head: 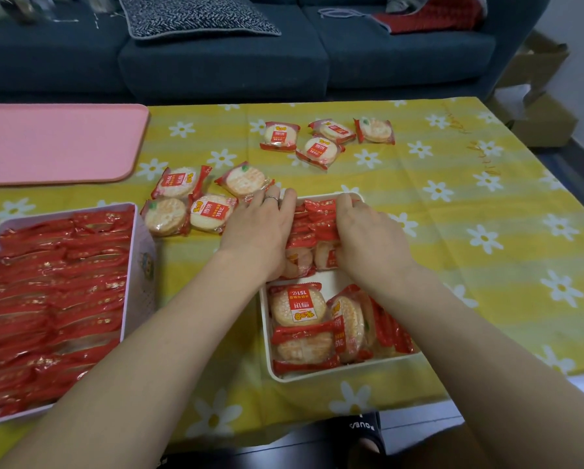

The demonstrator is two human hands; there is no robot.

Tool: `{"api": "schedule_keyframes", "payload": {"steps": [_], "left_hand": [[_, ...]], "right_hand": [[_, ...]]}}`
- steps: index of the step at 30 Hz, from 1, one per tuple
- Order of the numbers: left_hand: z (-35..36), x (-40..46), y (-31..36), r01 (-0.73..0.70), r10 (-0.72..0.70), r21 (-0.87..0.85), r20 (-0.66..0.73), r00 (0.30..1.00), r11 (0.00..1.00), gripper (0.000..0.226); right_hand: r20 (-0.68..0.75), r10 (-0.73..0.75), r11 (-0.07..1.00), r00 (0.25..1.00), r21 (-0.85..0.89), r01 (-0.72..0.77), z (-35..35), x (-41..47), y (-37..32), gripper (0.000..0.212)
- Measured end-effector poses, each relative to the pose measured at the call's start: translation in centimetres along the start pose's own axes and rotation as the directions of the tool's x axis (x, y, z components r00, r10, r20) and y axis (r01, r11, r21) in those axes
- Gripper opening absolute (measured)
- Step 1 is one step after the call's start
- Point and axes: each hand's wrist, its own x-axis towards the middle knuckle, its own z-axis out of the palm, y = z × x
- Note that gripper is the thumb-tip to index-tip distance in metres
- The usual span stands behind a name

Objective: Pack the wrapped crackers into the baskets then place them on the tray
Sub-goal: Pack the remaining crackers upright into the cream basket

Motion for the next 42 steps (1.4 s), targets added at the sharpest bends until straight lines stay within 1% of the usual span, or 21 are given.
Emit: {"api": "schedule_keyframes", "payload": {"steps": [3, 4, 7, 11, 14, 16, 18, 22, 24, 26, 28, 31, 34, 37, 42], "left_hand": [[-0.2, 0.0, -0.1, 0.023, -0.021, -0.030, 0.061, 0.998, 0.999, 0.113], [-0.3, 0.0, -0.2, 0.029, -0.027, -0.031, 0.068, 0.997, 0.999, 0.111], [-0.6, 0.0, 0.0, 0.035, -0.035, -0.008, 0.074, 0.997, 0.999, 0.103], [-0.8, 0.1, 0.1, 0.031, -0.034, 0.033, 0.070, 0.997, 0.999, 0.100], [-0.7, 0.0, 0.3, 0.035, -0.039, 0.059, 0.080, 0.996, 0.998, 0.106], [-0.7, -0.1, 0.4, 0.037, -0.045, 0.084, 0.093, 0.995, 0.996, 0.115], [-0.7, -0.2, 0.6, 0.037, -0.046, 0.085, 0.100, 0.994, 0.996, 0.120], [-0.8, -0.1, 0.8, 0.040, -0.046, 0.074, 0.083, 0.995, 0.996, 0.110], [-0.7, -0.1, 0.7, 0.035, -0.040, 0.068, 0.072, 0.997, 0.997, 0.109], [-0.8, -0.1, 0.6, 0.033, -0.038, 0.063, 0.081, 0.996, 0.997, 0.113], [-0.7, -0.1, 0.5, 0.036, -0.042, 0.056, 0.106, 0.993, 0.998, 0.122], [-0.7, -0.2, 0.6, 0.011, -0.017, 0.045, 0.134, 0.991, 0.999, 0.133], [-0.6, -0.3, 0.7, -0.013, 0.006, 0.062, 0.110, 0.994, 0.998, 0.126], [-0.7, -0.4, 0.9, -0.012, 0.006, 0.078, 0.080, 0.997, 0.997, 0.118], [-0.6, -0.4, 0.8, -0.023, 0.020, 0.058, 0.051, 0.998, 0.998, 0.116]], "right_hand": [[0.026, 0.004, 0.995, 1.000, 0.104, -0.007, 0.3, -0.4, -0.4, 0.040], [0.036, 0.008, 0.990, 0.999, 0.139, -0.013, 0.4, -0.4, -0.5, 0.037], [0.046, 0.008, 0.981, 0.999, 0.193, -0.017, 0.9, -0.7, -0.8, 0.019], [0.077, 0.010, 0.976, 0.997, 0.214, -0.026, 0.9, -1.2, -0.9, 0.012], [0.182, -0.010, 0.974, 0.983, 0.223, -0.032, 0.5, -1.8, -0.9, 0.011], [0.272, -0.031, 0.965, 0.962, 0.259, -0.043, 0.5, -2.0, -0.9, 0.016], [0.323, -0.042, 0.961, 0.945, 0.272, -0.051, 0.7, -2.2, -0.9, 0.020], [0.309, -0.035, 0.968, 0.950, 0.246, -0.044, 1.0, -1.8, -0.9, 0.015], [0.312, -0.028, 0.973, 0.950, 0.226, -0.045, 1.0, -1.6, -1.0, 0.013], [0.331, -0.033, 0.975, 0.943, 0.218, -0.042, 0.8, -1.6, -1.0, 0.010], [0.348, -0.045, 0.982, 0.936, 0.188, -0.023, 0.5, -1.7, -0.9, 0.009], [0.357, -0.038, 0.992, 0.933, 0.128, -0.008, 0.3, -1.8, -0.9, 0.020], [0.373, -0.039, 0.992, 0.927, 0.127, -0.009, 0.4, -1.8, -1.0, 0.022], [0.389, -0.041, 0.990, 0.920, 0.137, -0.014, 0.7, -1.8, -0.9, 0.020], [0.420, -0.048, 0.988, 0.906, 0.152, -0.018, 0.7, -1.6, -0.8, 0.017]]}}
